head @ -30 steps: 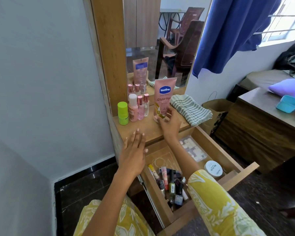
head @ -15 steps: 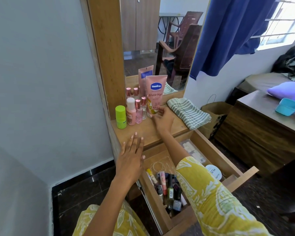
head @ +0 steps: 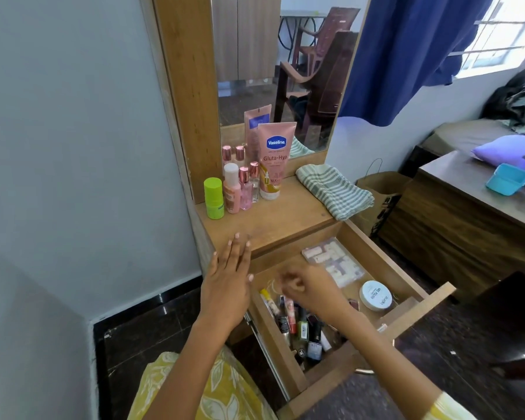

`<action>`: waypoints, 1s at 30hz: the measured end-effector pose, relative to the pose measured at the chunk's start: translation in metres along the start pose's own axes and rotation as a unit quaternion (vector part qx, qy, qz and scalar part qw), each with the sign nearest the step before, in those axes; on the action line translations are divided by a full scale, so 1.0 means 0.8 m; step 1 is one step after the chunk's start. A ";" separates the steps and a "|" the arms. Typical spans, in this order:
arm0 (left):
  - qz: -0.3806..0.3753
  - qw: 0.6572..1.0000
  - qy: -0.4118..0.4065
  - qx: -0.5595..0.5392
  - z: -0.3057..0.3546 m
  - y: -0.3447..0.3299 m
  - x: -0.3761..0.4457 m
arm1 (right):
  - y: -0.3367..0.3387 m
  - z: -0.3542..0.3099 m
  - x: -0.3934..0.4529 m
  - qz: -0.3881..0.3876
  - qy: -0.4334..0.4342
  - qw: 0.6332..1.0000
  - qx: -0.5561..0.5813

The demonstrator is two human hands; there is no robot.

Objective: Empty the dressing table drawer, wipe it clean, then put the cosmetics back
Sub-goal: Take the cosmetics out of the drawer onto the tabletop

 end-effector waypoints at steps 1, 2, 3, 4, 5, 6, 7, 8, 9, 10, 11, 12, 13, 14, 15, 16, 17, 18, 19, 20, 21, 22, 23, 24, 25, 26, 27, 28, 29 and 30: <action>-0.002 1.000 0.003 0.002 0.000 -0.002 -0.003 | -0.018 0.010 -0.008 -0.044 -0.023 0.998 -0.035; -0.003 1.000 0.004 0.002 0.000 -0.003 -0.005 | -0.030 0.016 -0.016 -0.070 -0.038 0.995 -0.059; -0.003 1.000 0.004 0.002 0.001 -0.004 -0.006 | -0.039 0.022 -0.022 -0.089 -0.048 0.992 -0.073; -0.004 1.000 0.005 0.002 0.001 -0.005 -0.007 | -0.047 0.024 -0.027 -0.107 -0.051 0.990 -0.080; -0.005 1.000 0.006 0.003 0.001 -0.006 -0.008 | -0.056 0.026 -0.031 -0.131 -0.053 0.986 -0.091; -0.005 1.000 0.006 0.003 0.001 -0.006 -0.008 | -0.066 0.026 -0.034 -0.161 -0.055 0.979 -0.111; -0.005 1.000 0.006 0.001 0.001 -0.006 -0.008 | -0.075 0.025 -0.036 -0.188 -0.054 0.972 -0.133; -0.006 1.000 0.007 0.000 0.001 -0.006 -0.008 | -0.083 0.023 -0.038 -0.210 -0.052 0.965 -0.147; -0.007 1.000 0.007 0.000 0.000 -0.006 -0.008 | -0.089 0.021 -0.038 -0.223 -0.051 0.960 -0.158; -0.007 1.000 0.007 0.001 0.000 -0.006 -0.008 | -0.092 0.018 -0.038 -0.229 -0.049 0.957 -0.170; -0.008 1.000 0.008 0.002 0.000 -0.007 -0.008 | -0.093 0.015 -0.037 -0.233 -0.046 0.954 -0.181; -0.008 1.000 0.008 0.003 0.000 -0.007 -0.008 | -0.092 0.010 -0.035 -0.233 -0.042 0.953 -0.191; -0.008 1.000 0.008 0.002 -0.001 -0.007 -0.009 | -0.091 0.007 -0.033 -0.237 -0.039 0.950 -0.198; -0.007 1.000 0.007 0.000 -0.001 -0.006 -0.009 | -0.088 0.001 -0.032 -0.237 -0.030 0.950 -0.202; -0.007 1.000 0.007 -0.002 -0.001 -0.006 -0.008 | -0.087 -0.004 -0.031 -0.239 -0.021 0.950 -0.201; -0.007 1.000 0.006 -0.003 -0.001 -0.006 -0.008 | -0.085 -0.009 -0.031 -0.239 -0.009 0.951 -0.196; -0.009 1.000 0.007 -0.002 -0.002 -0.007 -0.007 | -0.083 -0.011 -0.032 -0.236 -0.004 0.954 -0.187; -0.011 1.000 0.007 0.001 -0.003 -0.008 -0.007 | -0.079 -0.009 -0.033 -0.230 -0.006 0.958 -0.174; -0.012 1.000 0.006 0.003 -0.003 -0.009 -0.006 | -0.073 -0.005 -0.034 -0.216 -0.013 0.964 -0.158; -0.012 1.000 0.006 0.005 -0.003 -0.008 -0.006 | -0.065 0.001 -0.035 -0.195 -0.025 0.972 -0.133; -0.013 1.000 0.005 0.008 -0.004 -0.008 -0.006 | -0.055 0.009 -0.037 -0.166 -0.041 0.981 -0.096; -0.014 1.000 0.004 0.011 -0.004 -0.006 -0.006 | -0.041 0.017 -0.040 -0.128 -0.061 0.989 -0.048; -0.012 1.000 0.001 0.013 -0.003 -0.004 -0.007 | -0.027 0.025 -0.045 -0.083 -0.081 0.993 0.011; -0.002 1.000 -0.008 0.011 -0.002 -0.001 -0.008 | -0.011 0.031 -0.051 -0.034 -0.098 0.992 0.071; 0.018 1.000 -0.023 -0.001 0.001 0.004 -0.012 | 0.002 0.036 -0.057 0.012 -0.113 0.985 0.134; 0.050 0.997 -0.043 -0.030 0.004 0.011 -0.018 | 0.011 0.039 -0.063 0.050 -0.118 0.969 0.210; 0.088 0.991 -0.062 -0.079 0.005 0.020 -0.027 | 0.013 0.040 -0.066 0.074 -0.115 0.944 0.299; 0.119 0.979 -0.077 -0.146 0.004 0.026 -0.034 | 0.009 0.039 -0.067 0.085 -0.106 0.911 0.389; 0.136 0.961 -0.087 -0.224 0.001 0.030 -0.041 | 0.003 0.037 -0.065 0.087 -0.099 0.877 0.463; 0.144 0.938 -0.095 -0.301 -0.003 0.032 -0.046 | -0.004 0.035 -0.062 0.085 -0.094 0.842 0.524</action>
Point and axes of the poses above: each hand's wrist, its own x-axis towards the middle knuckle, its own y-axis out of the back of the hand, z = x × y, the point moved 10 cm from there along x, towards the middle knuckle, and after that the axes turned 14 degrees about -z, right-handed, at the moved point
